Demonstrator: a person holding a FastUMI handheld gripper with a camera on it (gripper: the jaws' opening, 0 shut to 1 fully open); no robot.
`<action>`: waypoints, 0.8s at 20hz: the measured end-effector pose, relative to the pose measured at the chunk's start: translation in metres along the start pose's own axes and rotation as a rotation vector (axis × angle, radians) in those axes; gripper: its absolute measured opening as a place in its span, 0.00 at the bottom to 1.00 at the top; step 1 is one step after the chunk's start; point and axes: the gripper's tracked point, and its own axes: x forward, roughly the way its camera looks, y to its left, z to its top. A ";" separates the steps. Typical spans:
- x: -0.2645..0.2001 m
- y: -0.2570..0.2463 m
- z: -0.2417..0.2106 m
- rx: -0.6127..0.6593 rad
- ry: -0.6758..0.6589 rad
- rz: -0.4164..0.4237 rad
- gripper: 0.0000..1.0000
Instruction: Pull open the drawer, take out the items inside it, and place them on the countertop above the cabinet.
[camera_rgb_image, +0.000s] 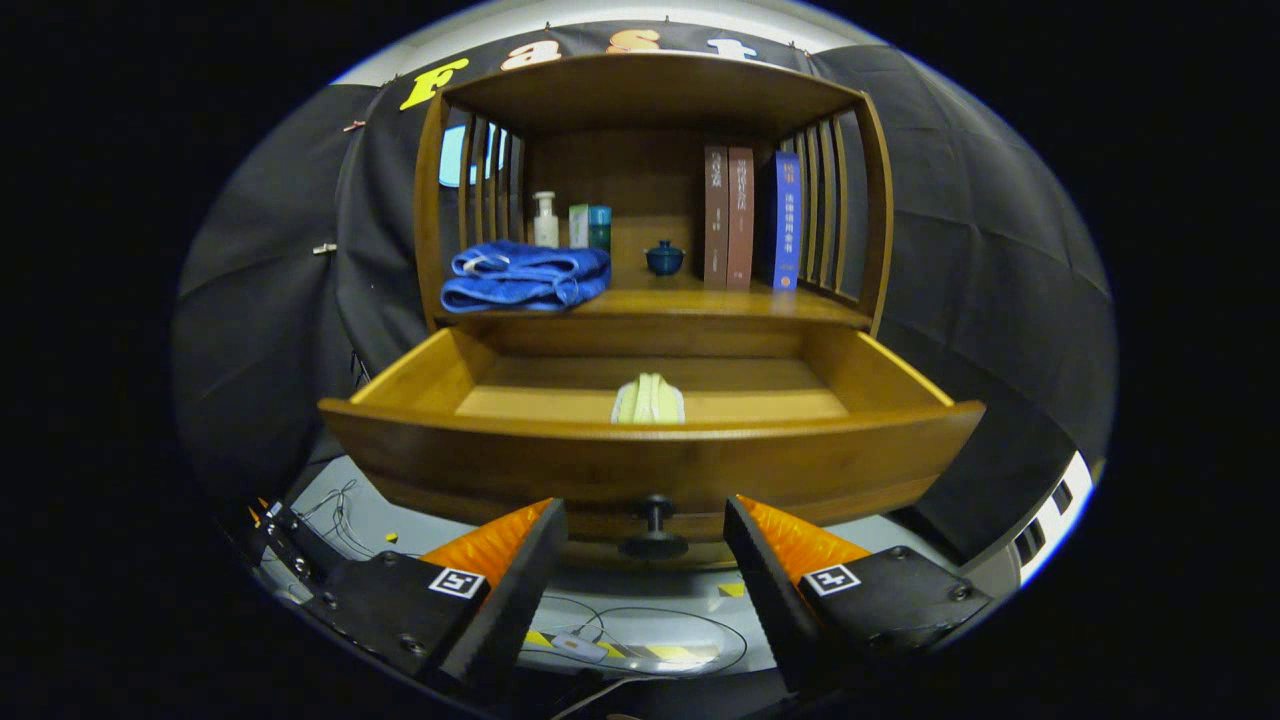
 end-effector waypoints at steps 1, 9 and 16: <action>0.000 0.003 0.013 0.000 -0.001 0.010 0.99; 0.064 0.000 0.079 0.043 0.112 0.030 0.99; 0.142 -0.005 0.075 0.104 0.344 0.043 1.00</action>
